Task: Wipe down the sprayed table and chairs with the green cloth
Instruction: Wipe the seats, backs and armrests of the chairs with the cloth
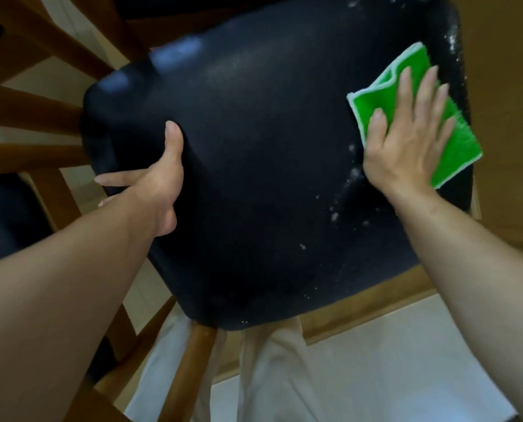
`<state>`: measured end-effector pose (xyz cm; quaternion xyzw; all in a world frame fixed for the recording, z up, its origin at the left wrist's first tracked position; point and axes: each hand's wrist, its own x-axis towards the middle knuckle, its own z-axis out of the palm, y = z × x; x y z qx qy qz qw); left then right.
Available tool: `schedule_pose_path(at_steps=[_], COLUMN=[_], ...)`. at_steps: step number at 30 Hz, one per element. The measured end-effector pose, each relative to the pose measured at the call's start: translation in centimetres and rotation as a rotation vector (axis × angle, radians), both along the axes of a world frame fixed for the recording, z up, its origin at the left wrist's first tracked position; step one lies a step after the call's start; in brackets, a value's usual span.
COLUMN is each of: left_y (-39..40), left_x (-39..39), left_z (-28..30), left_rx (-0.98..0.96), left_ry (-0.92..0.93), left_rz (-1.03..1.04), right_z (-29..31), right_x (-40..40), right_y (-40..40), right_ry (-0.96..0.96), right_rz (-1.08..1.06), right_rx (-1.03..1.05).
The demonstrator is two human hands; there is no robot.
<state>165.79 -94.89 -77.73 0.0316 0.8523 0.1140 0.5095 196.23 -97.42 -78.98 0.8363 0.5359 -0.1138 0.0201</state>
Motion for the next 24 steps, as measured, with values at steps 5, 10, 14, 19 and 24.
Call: schedule_pose_path(at_steps=[5,10,14,19,24], left_y=[-0.8,-4.1,-7.5,-6.1,-3.9], left_x=[-0.4,0.6,2.7,3.1,1.7], left_z=[1.5,5.9,8.8,8.7,9.3], left_rx=[0.019,0.072,0.165,-0.243,-0.256], left_ry=[0.052,0.371,0.147,-0.222,-0.093], left_rz=[0.018,-0.472,-1.121,-1.478,-1.631], right_z=[0.1,1.3,0.7,0.2,0.0], right_x=[-6.2,-13.7,-11.3,-10.4,-17.9], right_y=[-3.9,-11.4,-11.1,-2.5,2.8], right_ry=[0.009,0.052,0.092,0.050,0.050], right_rz=[-0.063,0.323,0.754,0.425,0.215], right_rx=[-0.036,-0.164,-0.153,-0.088,-0.061])
